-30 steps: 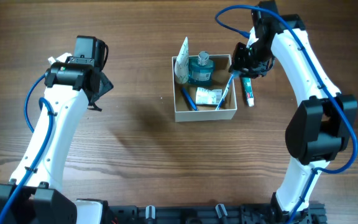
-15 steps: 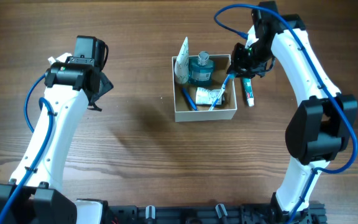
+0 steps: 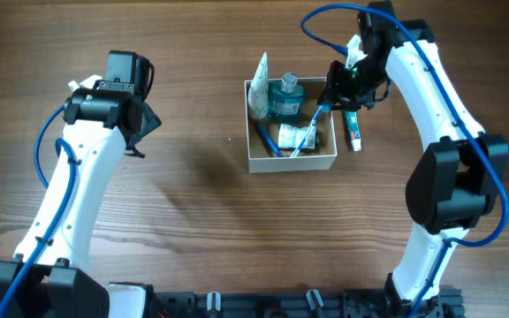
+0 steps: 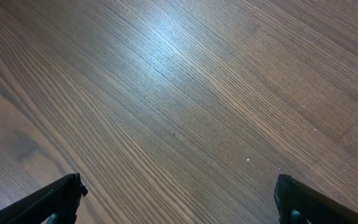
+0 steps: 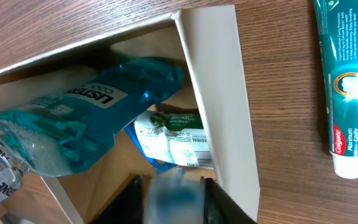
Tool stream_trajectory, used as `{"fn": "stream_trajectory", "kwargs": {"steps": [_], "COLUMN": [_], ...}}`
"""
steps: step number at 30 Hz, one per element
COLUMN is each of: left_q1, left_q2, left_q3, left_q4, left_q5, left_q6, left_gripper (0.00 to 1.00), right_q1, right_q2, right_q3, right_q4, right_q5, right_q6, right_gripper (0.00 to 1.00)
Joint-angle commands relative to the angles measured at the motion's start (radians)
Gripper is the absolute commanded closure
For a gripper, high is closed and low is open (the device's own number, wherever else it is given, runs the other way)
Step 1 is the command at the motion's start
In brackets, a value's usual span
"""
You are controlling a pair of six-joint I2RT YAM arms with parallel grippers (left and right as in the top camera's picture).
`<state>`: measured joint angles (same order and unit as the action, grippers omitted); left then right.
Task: Pack container
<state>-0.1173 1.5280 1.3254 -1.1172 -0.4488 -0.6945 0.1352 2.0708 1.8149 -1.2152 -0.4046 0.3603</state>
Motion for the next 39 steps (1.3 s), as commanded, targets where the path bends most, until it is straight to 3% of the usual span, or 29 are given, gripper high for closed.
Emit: {"fn": "stream_trajectory", "kwargs": {"steps": [1, 6, 18, 24, 31, 39], "left_q1": [0.004, 0.004, 0.004, 0.004, 0.004, 0.004], "left_q2": [0.004, 0.004, 0.004, 0.004, 0.004, 0.004], "left_q3": [-0.006, -0.006, -0.006, -0.006, -0.006, -0.006], "left_q4": [0.0, 0.0, 0.0, 0.0, 0.0, 0.0], "left_q5": [-0.016, -0.016, -0.016, -0.016, -0.016, -0.016], "left_q6": [-0.017, -0.017, -0.017, -0.017, -0.017, -0.017], "left_gripper": [0.0, 0.0, 0.0, 0.0, 0.0, 0.0], "right_q1": [0.023, 0.047, 0.009, -0.045, -0.063, -0.064], "right_q2": [-0.01, -0.01, -0.085, -0.172, -0.144, -0.1], "right_q3": [0.027, 0.027, 0.05, 0.054, 0.019, -0.065], "right_q4": [-0.005, -0.003, 0.0, -0.018, -0.047, -0.044], "right_q5": [-0.024, -0.022, 0.129, 0.324, 0.362, 0.457], "right_q6": [-0.034, -0.056, -0.044, -0.05, -0.23, -0.361], "right_gripper": [0.59, 0.43, 0.35, 0.13, 0.01, 0.0]}}
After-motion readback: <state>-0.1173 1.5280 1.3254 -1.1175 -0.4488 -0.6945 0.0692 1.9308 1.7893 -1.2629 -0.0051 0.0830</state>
